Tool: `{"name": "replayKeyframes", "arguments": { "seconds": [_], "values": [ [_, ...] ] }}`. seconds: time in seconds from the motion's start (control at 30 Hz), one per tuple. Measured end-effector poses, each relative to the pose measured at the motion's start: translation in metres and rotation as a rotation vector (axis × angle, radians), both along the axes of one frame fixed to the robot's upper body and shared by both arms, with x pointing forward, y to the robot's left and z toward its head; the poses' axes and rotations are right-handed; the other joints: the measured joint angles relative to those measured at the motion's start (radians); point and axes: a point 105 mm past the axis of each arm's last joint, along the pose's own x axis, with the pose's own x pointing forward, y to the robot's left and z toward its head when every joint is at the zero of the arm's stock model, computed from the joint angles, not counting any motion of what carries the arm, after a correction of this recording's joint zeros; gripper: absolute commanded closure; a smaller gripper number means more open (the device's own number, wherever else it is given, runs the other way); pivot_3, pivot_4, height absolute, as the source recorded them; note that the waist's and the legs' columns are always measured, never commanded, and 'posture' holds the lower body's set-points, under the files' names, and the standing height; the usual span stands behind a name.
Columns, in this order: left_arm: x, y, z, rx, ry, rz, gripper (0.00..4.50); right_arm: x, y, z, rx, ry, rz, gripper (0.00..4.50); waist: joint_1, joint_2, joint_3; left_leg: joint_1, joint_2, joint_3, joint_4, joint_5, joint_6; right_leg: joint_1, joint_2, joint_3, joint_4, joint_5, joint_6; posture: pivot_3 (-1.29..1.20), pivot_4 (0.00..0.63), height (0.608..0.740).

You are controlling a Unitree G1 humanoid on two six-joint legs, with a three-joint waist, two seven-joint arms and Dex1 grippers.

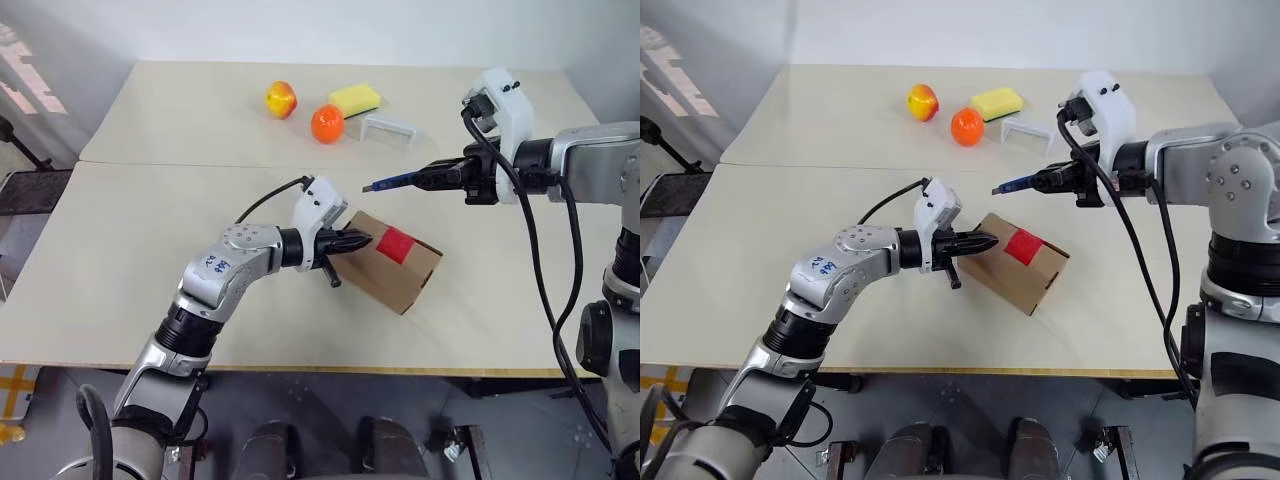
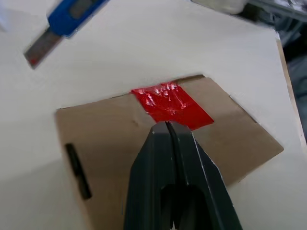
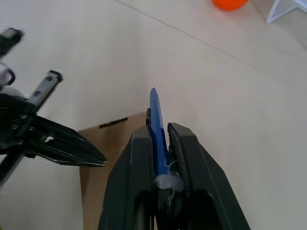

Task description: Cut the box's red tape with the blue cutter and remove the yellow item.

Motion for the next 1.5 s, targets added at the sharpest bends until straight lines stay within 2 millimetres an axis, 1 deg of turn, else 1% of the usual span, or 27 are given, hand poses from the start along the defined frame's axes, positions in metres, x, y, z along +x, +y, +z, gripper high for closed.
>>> {"name": "replayKeyframes", "arguments": {
  "seconds": [0.07,0.23,0.37,0.57,0.8,1.03,1.4,1.5],
  "values": [
    [0.000,-0.001,-0.001,0.050,-0.006,-0.028,4.50,-0.003,-0.003,0.002,-0.004,-0.013,-0.007,4.33,0.000,0.000,0.000,0.000,0.000,0.000,0.000,0.000,0.000,0.000,0.000,0.000,0.000,0.000,0.000,0.00,0.150,0.740],
    [0.000,0.003,-0.002,0.137,-0.011,-0.076,4.50,-0.012,0.004,0.001,-0.014,-0.031,0.044,4.33,0.000,0.000,0.000,0.000,0.000,0.000,0.001,0.000,0.000,0.001,0.000,0.000,0.000,0.000,0.000,0.00,0.150,0.740],
    [0.001,0.006,-0.001,0.157,0.000,-0.097,4.50,-0.013,0.002,-0.012,-0.023,0.005,0.041,4.33,0.001,0.000,0.000,0.000,0.000,0.000,0.001,0.000,0.000,0.001,0.000,0.000,0.000,0.000,0.000,0.00,0.150,0.740],
    [0.004,0.015,0.000,0.185,0.006,-0.112,4.50,-0.012,-0.002,-0.026,-0.081,0.032,0.024,4.33,0.000,0.000,0.000,0.001,0.000,0.000,0.002,0.000,0.000,0.001,0.000,0.000,0.000,0.000,0.000,0.00,0.150,0.740],
    [0.007,0.018,0.001,0.208,-0.002,-0.124,4.50,-0.010,0.000,-0.027,-0.088,0.016,0.036,4.33,-0.001,0.000,0.000,0.001,0.001,0.001,0.005,0.000,0.000,0.002,0.000,0.001,0.001,0.000,0.000,0.00,0.150,0.740],
    [0.007,0.020,0.000,0.217,-0.001,-0.126,4.50,-0.004,-0.004,-0.028,-0.070,0.018,0.018,4.33,-0.001,0.000,0.000,0.001,0.001,0.002,0.008,0.000,0.000,0.002,0.000,0.002,0.001,0.000,0.000,0.00,0.150,0.740],
    [0.006,0.021,0.000,0.230,-0.004,-0.131,4.50,-0.002,-0.001,-0.028,-0.057,0.010,0.030,4.33,-0.001,0.000,0.000,0.000,0.002,0.003,0.010,0.000,0.001,0.002,0.000,0.002,0.002,0.000,0.000,0.00,0.150,0.740],
    [0.007,0.021,0.000,0.229,-0.004,-0.129,4.50,-0.001,0.004,-0.027,-0.038,0.015,0.044,4.33,-0.002,0.000,0.000,0.000,0.002,0.003,0.010,0.000,0.001,0.002,0.000,0.002,0.002,0.000,0.000,0.00,0.150,0.740]
  ]
}}
